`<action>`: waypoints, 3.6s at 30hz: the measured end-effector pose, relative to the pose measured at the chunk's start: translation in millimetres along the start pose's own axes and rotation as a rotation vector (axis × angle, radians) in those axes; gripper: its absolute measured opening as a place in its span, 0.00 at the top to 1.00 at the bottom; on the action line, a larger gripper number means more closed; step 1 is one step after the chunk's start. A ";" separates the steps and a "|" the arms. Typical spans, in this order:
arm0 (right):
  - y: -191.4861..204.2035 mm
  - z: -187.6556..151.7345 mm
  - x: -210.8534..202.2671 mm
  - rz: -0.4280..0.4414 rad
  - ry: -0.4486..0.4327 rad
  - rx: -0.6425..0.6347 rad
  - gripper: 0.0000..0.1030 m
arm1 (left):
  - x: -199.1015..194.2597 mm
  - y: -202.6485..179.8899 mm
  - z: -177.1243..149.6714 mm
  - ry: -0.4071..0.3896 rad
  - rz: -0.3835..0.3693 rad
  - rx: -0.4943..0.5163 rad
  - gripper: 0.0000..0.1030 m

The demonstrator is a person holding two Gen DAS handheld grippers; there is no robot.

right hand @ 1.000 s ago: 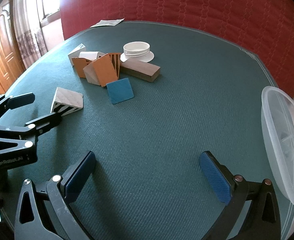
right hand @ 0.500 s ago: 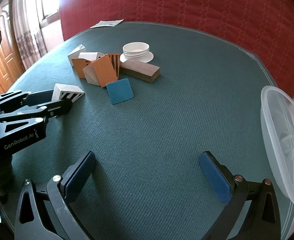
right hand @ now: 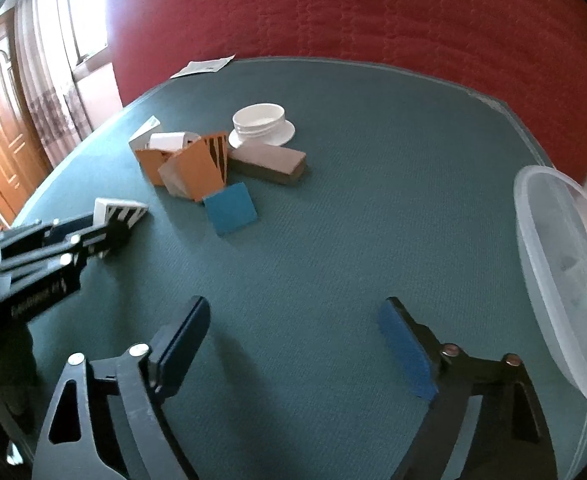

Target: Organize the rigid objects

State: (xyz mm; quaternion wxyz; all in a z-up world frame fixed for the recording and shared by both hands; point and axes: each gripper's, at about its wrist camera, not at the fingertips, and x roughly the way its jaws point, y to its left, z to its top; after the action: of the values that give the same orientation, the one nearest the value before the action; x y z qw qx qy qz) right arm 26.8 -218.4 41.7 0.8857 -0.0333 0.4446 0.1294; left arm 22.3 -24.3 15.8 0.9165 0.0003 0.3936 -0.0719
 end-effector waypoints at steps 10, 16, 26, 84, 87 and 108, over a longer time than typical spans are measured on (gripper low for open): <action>27.6 41.1 31.3 0.042 -0.004 -0.060 0.41 | -1.3 4.8 -4.4 0.012 0.001 -0.020 0.68; 35.0 46.4 38.0 0.027 -0.031 -0.073 0.50 | -0.7 5.1 -4.5 0.013 0.004 -0.018 0.68; 29.6 42.7 34.0 0.045 -0.054 -0.044 0.65 | 2.6 3.2 -3.3 0.017 0.005 -0.015 0.68; -37.6 -11.9 -18.1 0.184 -0.086 0.075 0.53 | -19.7 -34.8 -8.6 0.014 -0.049 0.016 0.69; -34.7 -9.5 -16.4 0.215 -0.079 0.055 0.53 | -22.1 -34.7 -8.9 0.010 -0.053 0.020 0.69; -13.5 -32.3 -33.8 0.205 0.009 -0.060 0.53 | -21.6 -31.8 -9.0 0.010 -0.054 0.011 0.69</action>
State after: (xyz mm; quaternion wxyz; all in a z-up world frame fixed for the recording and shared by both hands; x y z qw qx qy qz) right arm -14.2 -243.8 48.4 0.8645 -0.0146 0.4456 0.2321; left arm -3.1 -52.4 27.0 0.9122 -0.0048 0.3976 -0.0987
